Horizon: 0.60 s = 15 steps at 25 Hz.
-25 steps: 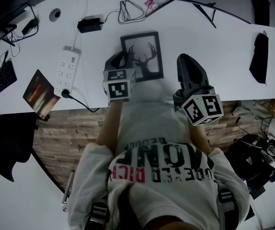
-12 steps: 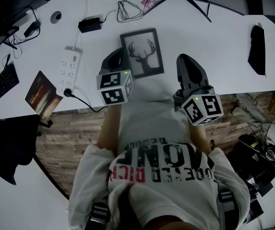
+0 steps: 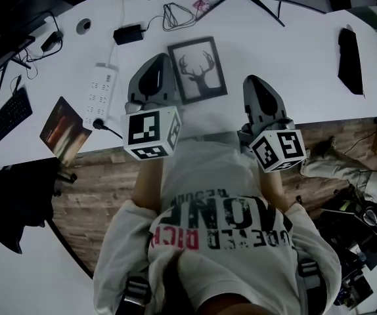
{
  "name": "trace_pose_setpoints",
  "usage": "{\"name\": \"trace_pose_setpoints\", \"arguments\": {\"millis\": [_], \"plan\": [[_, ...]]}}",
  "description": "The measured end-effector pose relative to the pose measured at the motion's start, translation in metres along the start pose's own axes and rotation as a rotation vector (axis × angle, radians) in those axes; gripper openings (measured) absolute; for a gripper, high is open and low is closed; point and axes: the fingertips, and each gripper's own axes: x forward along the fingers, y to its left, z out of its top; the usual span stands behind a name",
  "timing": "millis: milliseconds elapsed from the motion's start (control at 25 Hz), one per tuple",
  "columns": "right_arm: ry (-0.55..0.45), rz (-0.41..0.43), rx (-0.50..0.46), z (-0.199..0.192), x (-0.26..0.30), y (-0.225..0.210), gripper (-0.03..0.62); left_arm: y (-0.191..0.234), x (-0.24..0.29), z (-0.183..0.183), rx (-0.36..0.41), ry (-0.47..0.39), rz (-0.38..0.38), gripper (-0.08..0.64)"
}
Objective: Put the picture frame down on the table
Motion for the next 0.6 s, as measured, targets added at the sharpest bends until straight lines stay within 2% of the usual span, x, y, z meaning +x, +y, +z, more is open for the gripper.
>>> {"name": "trace_pose_setpoints", "arguments": {"millis": [240,400,600], "plan": [[-0.056,0.025,-0.016,0.013,-0.013,0.006,0.008,-0.013,-0.029,0.035,0.085,-0.128,0.014,0.003],[-0.082,0.056,-0.029,0.021,-0.022,0.006,0.008,-0.021,-0.044,0.040,0.093,-0.176,0.037,0.003],[-0.092,0.087,-0.042,0.028,-0.041,0.001,0.008,-0.037,-0.065,0.038,0.080,-0.192,0.068,0.003]]}}
